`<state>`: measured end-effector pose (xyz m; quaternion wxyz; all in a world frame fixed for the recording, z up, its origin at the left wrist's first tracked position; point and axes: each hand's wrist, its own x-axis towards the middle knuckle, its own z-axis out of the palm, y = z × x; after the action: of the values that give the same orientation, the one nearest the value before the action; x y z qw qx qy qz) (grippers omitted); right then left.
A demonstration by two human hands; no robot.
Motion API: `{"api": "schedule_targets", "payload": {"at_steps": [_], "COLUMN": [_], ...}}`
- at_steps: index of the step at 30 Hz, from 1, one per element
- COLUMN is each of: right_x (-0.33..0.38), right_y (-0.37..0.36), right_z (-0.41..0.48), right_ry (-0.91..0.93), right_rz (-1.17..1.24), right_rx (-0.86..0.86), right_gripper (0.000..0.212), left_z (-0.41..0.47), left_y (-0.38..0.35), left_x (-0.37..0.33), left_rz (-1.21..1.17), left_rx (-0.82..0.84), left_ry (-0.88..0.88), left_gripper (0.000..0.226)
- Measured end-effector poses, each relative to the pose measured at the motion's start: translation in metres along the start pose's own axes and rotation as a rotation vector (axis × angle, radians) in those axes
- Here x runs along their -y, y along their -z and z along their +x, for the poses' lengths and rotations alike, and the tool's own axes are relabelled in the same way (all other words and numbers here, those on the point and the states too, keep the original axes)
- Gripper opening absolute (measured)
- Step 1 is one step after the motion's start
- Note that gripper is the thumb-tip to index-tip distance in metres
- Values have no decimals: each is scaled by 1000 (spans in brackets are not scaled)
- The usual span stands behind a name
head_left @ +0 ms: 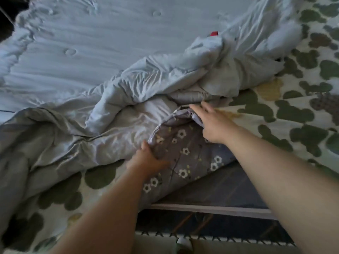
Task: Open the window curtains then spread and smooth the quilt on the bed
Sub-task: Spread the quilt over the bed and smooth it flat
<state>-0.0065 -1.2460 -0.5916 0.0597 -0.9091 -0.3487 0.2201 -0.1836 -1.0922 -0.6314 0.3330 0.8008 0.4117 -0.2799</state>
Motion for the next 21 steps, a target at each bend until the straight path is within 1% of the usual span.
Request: {"api": "schedule_targets", "payload": {"at_steps": [1, 2, 4, 5, 8, 10, 12, 13, 15, 17, 18, 19, 20, 21], "right_x": [-3, -4, 0, 2, 12, 13, 7, 2, -10, -26, -37, -52, -62, -66], "right_y": [-11, -19, -26, -29, -29, -29, -34, -37, -46, -55, -57, -62, -68, -74], "right_z": [-5, -8, -11, -11, -13, -19, -31, -39, -63, -99, -120, -143, -164, -185], "right_ry": [5, 17, 81, 114, 125, 76, 32, -1, -77, -154, -206, -218, -164, -142], "right_rz": [-40, -78, -165, -204, -311, -359, -385, -379, -403, -474, -547, -643, -744, -775], "right_rx": [25, 13, -67, -99, -107, -49, 32, 103, 268, 429, 482, 555, 663, 726], "right_gripper": [84, 86, 91, 93, 90, 78, 57, 46, 34, 31, 31, 33, 36, 40], "left_z": [1, 1, -4, -9, -26, -36, -50, -55, -64, -75, -84, -93, -101, -111], "left_y": [-3, -5, -9, -15, -41, -58, -74, -83, -99, -115, -120, -124, -126, -128], "left_x": [5, 7, 7, 6, 9, 15, 20, 24, 29, 35, 36, 35, 34, 35], "left_rz": [52, 78, 110, 131, 132, 199, 289, 318, 392, 490, 513, 521, 519, 479], "left_rx": [-5, 2, 36, 52, 72, 124, 241, 284, 319, 353, 378, 400, 415, 410], "left_ry": [-5, -9, -41, -73, -199, -248, -209, -204, -264, -368, -407, -443, -479, -527], "left_gripper": [105, 92, 67, 60, 59, 48, 41, 41, 42, 50, 56, 61, 62, 55]}}
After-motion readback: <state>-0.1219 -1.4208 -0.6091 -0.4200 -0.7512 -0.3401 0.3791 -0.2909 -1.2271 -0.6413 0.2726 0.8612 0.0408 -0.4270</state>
